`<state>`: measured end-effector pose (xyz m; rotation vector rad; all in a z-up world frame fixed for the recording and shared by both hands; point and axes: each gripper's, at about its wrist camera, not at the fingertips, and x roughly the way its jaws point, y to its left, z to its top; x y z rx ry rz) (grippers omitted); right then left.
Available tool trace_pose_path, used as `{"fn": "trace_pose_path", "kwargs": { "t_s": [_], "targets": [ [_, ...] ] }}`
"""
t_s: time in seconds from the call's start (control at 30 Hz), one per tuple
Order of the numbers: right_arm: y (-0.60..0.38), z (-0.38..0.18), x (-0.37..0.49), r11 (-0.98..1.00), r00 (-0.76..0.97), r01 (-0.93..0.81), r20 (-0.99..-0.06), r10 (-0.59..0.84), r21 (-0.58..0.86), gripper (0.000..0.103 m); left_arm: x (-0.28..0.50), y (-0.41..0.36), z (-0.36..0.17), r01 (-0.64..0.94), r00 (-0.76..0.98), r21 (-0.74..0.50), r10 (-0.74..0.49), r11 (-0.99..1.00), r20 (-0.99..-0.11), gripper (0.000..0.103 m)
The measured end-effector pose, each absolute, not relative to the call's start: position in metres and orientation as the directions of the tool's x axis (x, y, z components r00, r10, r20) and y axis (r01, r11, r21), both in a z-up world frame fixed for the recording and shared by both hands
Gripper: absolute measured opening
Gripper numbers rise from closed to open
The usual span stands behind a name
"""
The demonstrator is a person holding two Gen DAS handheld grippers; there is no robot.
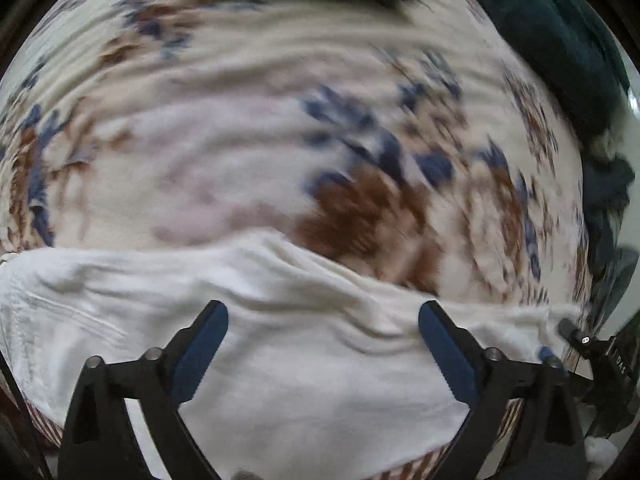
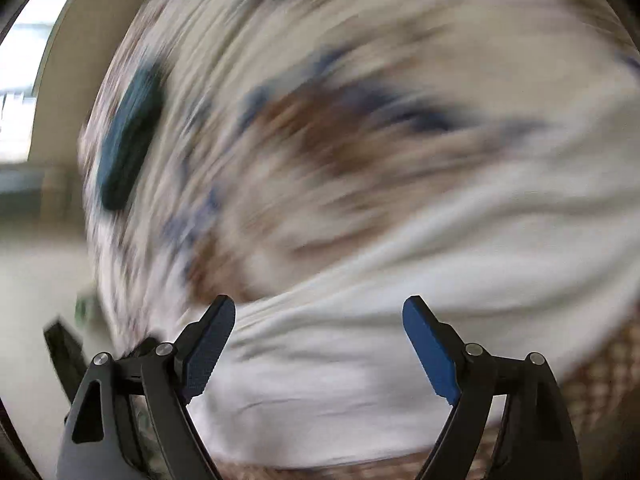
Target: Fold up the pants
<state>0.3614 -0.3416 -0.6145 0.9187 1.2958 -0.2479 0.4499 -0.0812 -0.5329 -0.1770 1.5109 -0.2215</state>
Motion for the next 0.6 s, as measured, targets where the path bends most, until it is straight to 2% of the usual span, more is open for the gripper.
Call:
{"fn": "trace_pose_path", "kwargs": {
  "t_s": [0.1, 0.2, 0.3, 0.37, 0.43, 0.47, 0.53, 0.6],
  "targets": [
    [-0.414, -0.614, 0.283, 0.546, 0.303, 0.763, -0.938, 0.169, 0.345, 0.091, 0.438, -0.125, -0.541, 0.076, -0.018, -0.242, -0.241, 0.967, -0.97, 0.098],
    [-0.479, -0.623, 0.225, 0.429, 0.283, 0.851, -0.952, 0.114, 0.304, 0.091, 0.422, -0.16, -0.547, 0.103, -0.046, -0.245, -0.241, 0.964, -0.969, 0.098],
    [-0.528, -0.644, 0.19, 0.31, 0.338, 0.882, -0.935, 0.107, 0.354, 0.085, 0.412, -0.195, -0.551, 0.16, -0.059, -0.216, -0.209, 0.963, -0.976, 0.098],
    [-0.544, -0.655, 0.184, 0.279, 0.363, 0.881, -0.924, 0.119, 0.382, 0.07, 0.408, -0.213, -0.552, 0.185, -0.058, -0.199, -0.192, 0.962, -0.98, 0.098],
    [-0.548, -0.672, 0.19, 0.294, 0.375, 0.869, -0.917, 0.135, 0.399, 0.024, 0.405, -0.229, -0.552, 0.213, -0.051, -0.183, -0.176, 0.96, -0.983, 0.098],
    [-0.543, -0.68, 0.196, 0.317, 0.345, 0.872, -0.928, 0.141, 0.373, 0.015, 0.405, -0.237, -0.553, 0.228, -0.048, -0.171, -0.164, 0.958, -0.985, 0.098],
    [-0.538, -0.687, 0.204, 0.39, 0.313, 0.857, -0.942, 0.123, 0.336, 0.011, 0.404, -0.249, -0.555, 0.248, -0.046, -0.156, -0.149, 0.956, -0.988, 0.098],
    [-0.529, -0.686, 0.21, 0.477, 0.249, 0.84, -0.965, 0.084, 0.258, 0.01, 0.404, -0.261, -0.555, 0.276, -0.023, -0.106, -0.104, 0.955, -0.994, 0.098]
  ]
}}
